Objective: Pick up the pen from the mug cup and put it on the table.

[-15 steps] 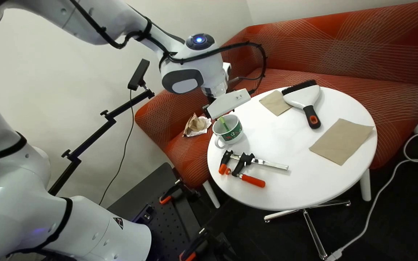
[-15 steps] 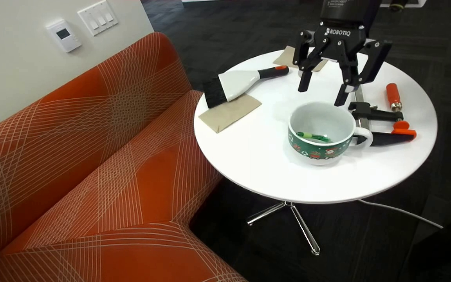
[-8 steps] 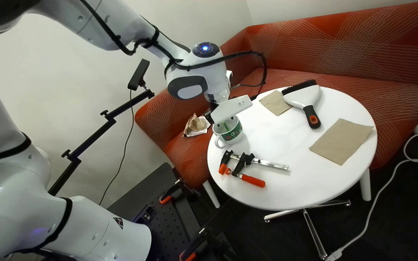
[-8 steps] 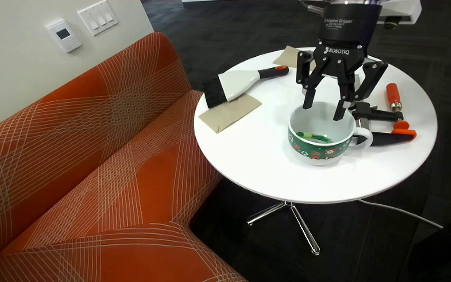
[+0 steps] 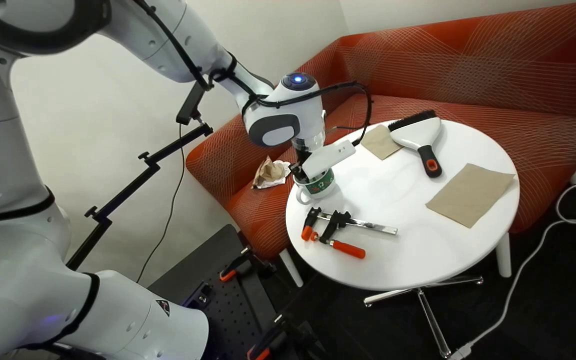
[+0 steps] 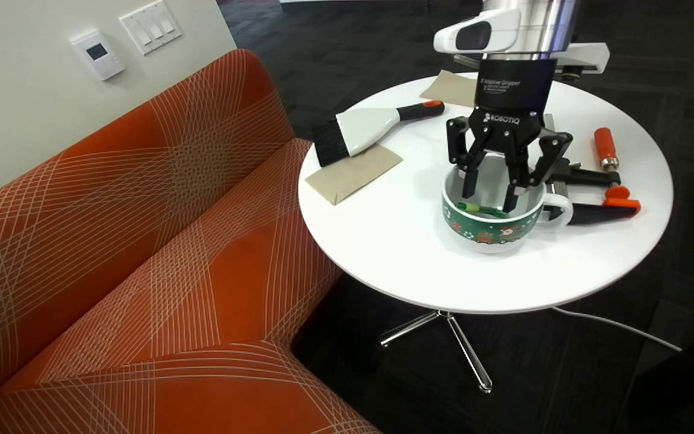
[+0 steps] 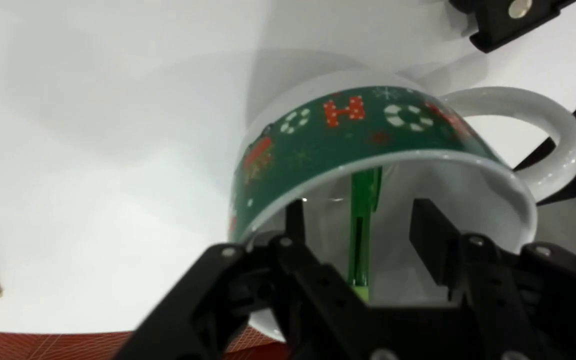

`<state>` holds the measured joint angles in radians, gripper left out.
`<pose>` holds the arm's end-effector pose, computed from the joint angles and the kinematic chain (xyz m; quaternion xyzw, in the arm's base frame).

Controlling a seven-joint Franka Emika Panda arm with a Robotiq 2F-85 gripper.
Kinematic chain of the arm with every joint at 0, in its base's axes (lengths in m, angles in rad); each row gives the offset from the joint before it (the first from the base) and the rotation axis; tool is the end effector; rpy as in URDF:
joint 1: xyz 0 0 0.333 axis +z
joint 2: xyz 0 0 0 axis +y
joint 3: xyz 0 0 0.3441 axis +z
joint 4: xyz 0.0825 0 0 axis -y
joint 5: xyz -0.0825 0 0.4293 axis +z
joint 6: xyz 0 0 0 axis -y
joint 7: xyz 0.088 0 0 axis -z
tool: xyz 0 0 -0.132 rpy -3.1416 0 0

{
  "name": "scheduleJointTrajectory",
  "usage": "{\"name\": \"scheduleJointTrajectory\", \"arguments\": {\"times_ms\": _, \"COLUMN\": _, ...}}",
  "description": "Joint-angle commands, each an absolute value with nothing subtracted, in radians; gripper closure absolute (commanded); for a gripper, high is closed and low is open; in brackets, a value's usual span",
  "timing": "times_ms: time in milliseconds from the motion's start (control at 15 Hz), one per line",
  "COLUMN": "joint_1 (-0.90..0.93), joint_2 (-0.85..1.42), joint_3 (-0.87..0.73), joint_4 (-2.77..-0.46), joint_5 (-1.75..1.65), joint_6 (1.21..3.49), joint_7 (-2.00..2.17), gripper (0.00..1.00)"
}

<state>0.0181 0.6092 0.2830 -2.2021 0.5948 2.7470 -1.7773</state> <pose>0.5370 0.1660 0.0609 -0.7281 -0.6593 -0.0948 0.1622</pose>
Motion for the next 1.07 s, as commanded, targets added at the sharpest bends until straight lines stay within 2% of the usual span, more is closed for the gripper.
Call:
{"name": "scheduleJointTrajectory", "arguments": {"times_ms": 0, "joint_1": -0.020, "joint_2": 0.658, "joint_3": 0.329, "joint_4": -2.158, "joint_5": 0.523, "joint_6": 2.778, "joint_7": -1.728, "gripper": 0.47}}
{"name": "scheduleJointTrajectory", "arguments": {"times_ms": 67, "joint_1": -0.028, "joint_2": 0.663, "joint_3": 0.339, "joint_4": -2.153, "joint_5": 0.507, "joint_6": 2.781, "joint_7": -1.716, "gripper": 0.70}}
{"name": "scheduleJointTrajectory", "arguments": {"times_ms": 200, "joint_1": -0.044, "joint_2": 0.665, "joint_3": 0.357, "joint_4": -2.151, "joint_5": 0.478, "joint_6": 2.784, "joint_7": -1.700, "gripper": 0.73}}
{"name": "scheduleJointTrajectory", "arguments": {"times_ms": 400, "joint_1": -0.059, "joint_2": 0.649, "joint_3": 0.370, "joint_4": -2.168, "joint_5": 0.442, "joint_6": 2.796, "joint_7": -1.673, "gripper": 0.98}}
{"name": "scheduleJointTrajectory", "arguments": {"times_ms": 533, "joint_1": -0.064, "joint_2": 0.628, "joint_3": 0.374, "joint_4": -2.192, "joint_5": 0.423, "joint_6": 2.805, "joint_7": -1.652, "gripper": 1.00}}
{"name": "scheduleJointTrajectory", "arguments": {"times_ms": 1000, "joint_1": -0.119, "joint_2": 0.473, "joint_3": 0.452, "joint_4": -2.337, "joint_5": 0.420, "joint_6": 2.848, "joint_7": -1.587, "gripper": 0.97}}
